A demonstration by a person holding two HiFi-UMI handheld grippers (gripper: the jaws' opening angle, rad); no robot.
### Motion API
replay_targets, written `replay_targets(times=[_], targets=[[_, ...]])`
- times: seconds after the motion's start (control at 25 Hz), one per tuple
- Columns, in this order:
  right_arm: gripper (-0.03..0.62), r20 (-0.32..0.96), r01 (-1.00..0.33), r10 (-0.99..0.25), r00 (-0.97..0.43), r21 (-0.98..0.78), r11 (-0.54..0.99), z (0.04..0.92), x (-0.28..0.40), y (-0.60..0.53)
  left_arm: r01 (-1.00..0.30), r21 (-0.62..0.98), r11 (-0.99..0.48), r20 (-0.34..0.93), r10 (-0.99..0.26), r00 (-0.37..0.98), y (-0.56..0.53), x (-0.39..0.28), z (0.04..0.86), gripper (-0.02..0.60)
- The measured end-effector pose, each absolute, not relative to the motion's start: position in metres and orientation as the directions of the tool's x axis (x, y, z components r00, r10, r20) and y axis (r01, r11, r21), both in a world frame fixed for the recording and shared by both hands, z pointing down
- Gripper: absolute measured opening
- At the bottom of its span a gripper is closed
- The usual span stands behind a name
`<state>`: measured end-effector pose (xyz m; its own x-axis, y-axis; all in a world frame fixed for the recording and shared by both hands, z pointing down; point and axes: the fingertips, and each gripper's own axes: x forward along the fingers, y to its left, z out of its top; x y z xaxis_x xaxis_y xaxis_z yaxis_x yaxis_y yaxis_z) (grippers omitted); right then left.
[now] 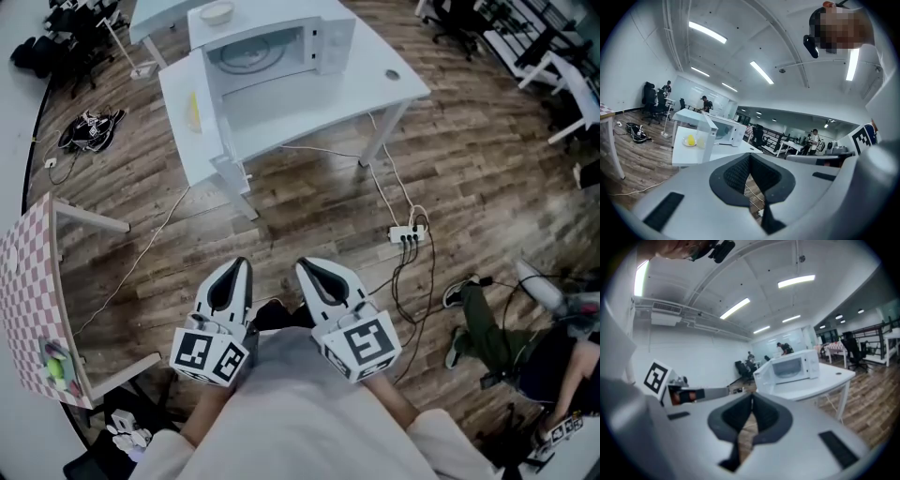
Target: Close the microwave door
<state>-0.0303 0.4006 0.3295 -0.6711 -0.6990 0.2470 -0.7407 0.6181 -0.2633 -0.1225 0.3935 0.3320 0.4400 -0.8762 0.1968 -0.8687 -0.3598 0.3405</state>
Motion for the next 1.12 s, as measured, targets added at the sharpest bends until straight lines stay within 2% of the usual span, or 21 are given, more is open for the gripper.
replay_targets(times=[0.56, 1.12], targets=[[0.023, 0.211, -0.705, -0.675, -0.707, -0.290, 0.647, 0.332, -0.027, 0.385, -0.888, 0.336, -0.315, 0.205, -0.896, 0.395, 0.375, -0.128, 0.336, 0.017], [0.023, 0.235, -0.685, -0.644, -0.728, -0.283, 0.671, 0.334, -0.042, 0.338, -0.891, 0.360, -0.277, 0.210, -0.906, 0.366, 0.331, -0.149, 0.344, 0.017]])
